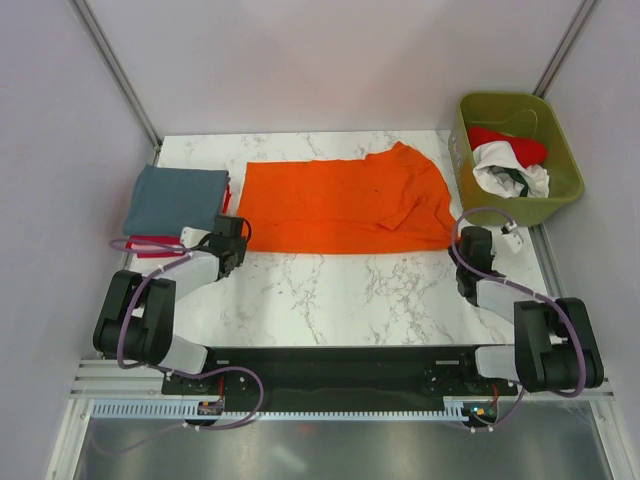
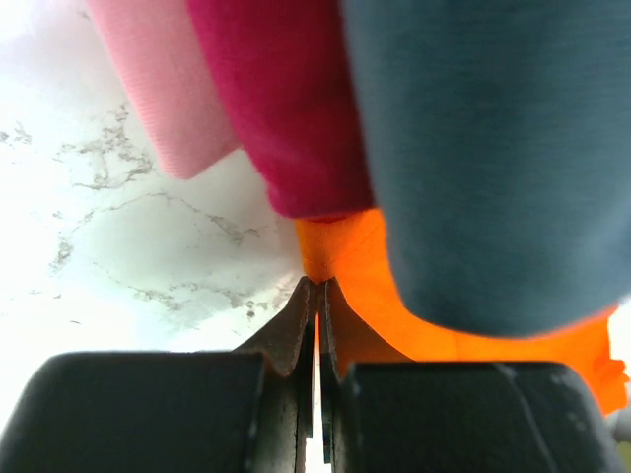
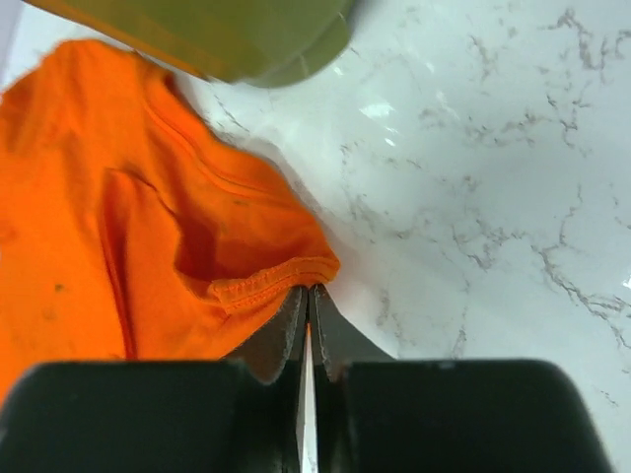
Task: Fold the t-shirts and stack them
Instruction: Fold the tshirt
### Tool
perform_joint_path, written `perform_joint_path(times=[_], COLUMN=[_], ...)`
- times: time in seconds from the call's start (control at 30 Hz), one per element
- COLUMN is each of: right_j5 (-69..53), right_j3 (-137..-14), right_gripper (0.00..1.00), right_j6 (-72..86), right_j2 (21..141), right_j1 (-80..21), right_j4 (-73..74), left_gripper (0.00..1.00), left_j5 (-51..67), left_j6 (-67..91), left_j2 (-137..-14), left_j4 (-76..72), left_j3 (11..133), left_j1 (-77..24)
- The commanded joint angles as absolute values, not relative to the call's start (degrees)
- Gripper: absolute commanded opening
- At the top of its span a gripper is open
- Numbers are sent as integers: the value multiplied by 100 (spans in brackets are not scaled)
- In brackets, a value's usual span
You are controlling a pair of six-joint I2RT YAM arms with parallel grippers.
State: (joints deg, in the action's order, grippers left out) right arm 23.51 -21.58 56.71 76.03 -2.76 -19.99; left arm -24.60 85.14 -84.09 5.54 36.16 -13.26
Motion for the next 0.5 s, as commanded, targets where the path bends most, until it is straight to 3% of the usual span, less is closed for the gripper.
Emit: perform_joint_path(times=[0.0,0.03,0.1,0.2,0.47], right_j5=[2638,2611,2541,2453,1873], right_j3=[-2180,-2119,-2040,-1881,-1565], right_gripper=[14,23,50,53,48], right_j6=[5397,5388,5318,5309,5475], right_j2=[7269,7155,7023,6803,6758], right_j1=[-220,-220,-220,-220,-220], right_j4=[-1933,-1934,-1995,-2030,-2329], left_gripper=[2,2,2,2,2], left_j5=[-2707,-2733,-2725,-2681,-2725], left_j6=[8174,8156,8148,8147,8191], left_j2=[-8104,-8086,-8042,-8033,-8051], left_j4=[685,703,712,721,738], left_j3=[3569,3560,3516,3472,3401], left_j1=[-1248,-1248,-1248,-1239,-1248])
